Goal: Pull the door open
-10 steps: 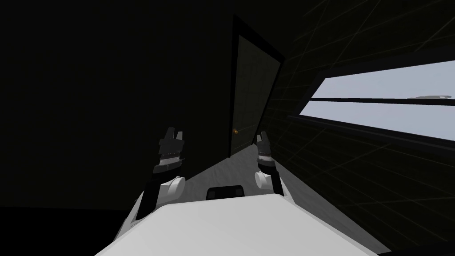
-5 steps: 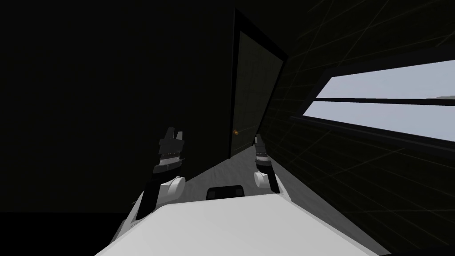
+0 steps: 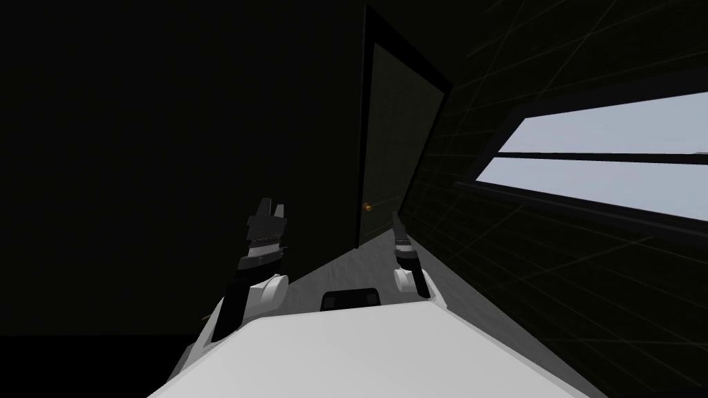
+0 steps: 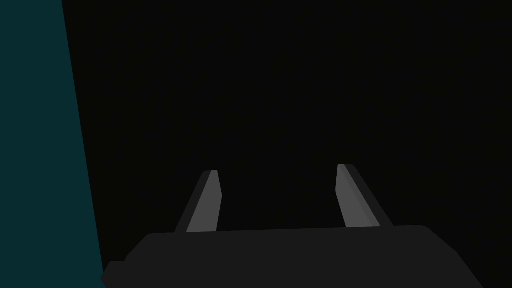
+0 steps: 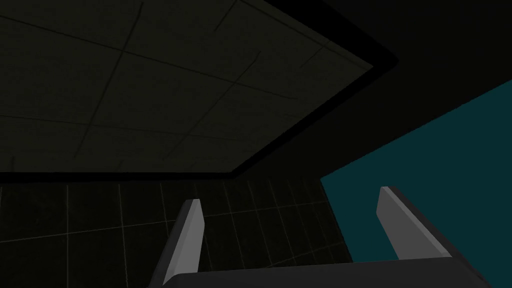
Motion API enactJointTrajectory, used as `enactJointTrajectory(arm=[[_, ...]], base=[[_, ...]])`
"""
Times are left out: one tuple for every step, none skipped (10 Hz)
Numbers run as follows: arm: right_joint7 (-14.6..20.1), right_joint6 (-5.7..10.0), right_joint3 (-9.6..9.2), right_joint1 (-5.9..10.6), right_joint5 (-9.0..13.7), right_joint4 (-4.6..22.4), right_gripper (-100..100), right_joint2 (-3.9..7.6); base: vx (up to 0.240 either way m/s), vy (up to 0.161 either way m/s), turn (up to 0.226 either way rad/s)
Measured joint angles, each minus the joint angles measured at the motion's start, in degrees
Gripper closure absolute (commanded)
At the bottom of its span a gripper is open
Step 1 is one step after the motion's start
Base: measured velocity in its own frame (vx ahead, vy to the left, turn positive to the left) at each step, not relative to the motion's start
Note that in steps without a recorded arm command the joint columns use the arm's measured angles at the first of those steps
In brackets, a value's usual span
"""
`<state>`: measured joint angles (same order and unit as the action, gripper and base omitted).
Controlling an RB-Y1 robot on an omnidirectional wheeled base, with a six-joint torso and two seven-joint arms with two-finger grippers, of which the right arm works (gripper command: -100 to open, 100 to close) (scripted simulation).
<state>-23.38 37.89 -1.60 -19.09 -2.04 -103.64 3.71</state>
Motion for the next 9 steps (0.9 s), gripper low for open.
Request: enactJointTrajectory(arm=[[-0.9,0.14,0.15,1.00,-0.5,1.6,-100,0.31],[-1.5,0.36,0.16,1.34,-0.8,2.8,-100,0.44],[-2.4,0.65,0.26,1.89,-1.3,4.1,-100,0.84],[-3.0,1.00,0.37,2.39,-1.6,5.4,-100,1.06],[-4.0,1.47,0.33,3.14,-2.2,7.2,-100,1.16],[-4.9,1.78,0.12,3.14,-2.7,8.0,-100,1.08],[-5.8,2.36,0.23,3.87,-3.2,9.7,-100,1.42],[-6.4,2.75,0.30,4.09,-3.5,10.9,-100,1.67],[-7.2,3.34,0.50,4.74,-3.9,12.6,-100,2.21]], base=[[0.043,-0.017,0.016],[0.054,-0.017,0.023],[0.048,-0.017,0.013],[0.055,-0.023,0.025],[0.046,-0.022,0.014],[0.048,-0.034,0.017],[0.040,-0.023,0.018],[0.051,-0.023,0.020],[0.049,-0.019,0.013]])
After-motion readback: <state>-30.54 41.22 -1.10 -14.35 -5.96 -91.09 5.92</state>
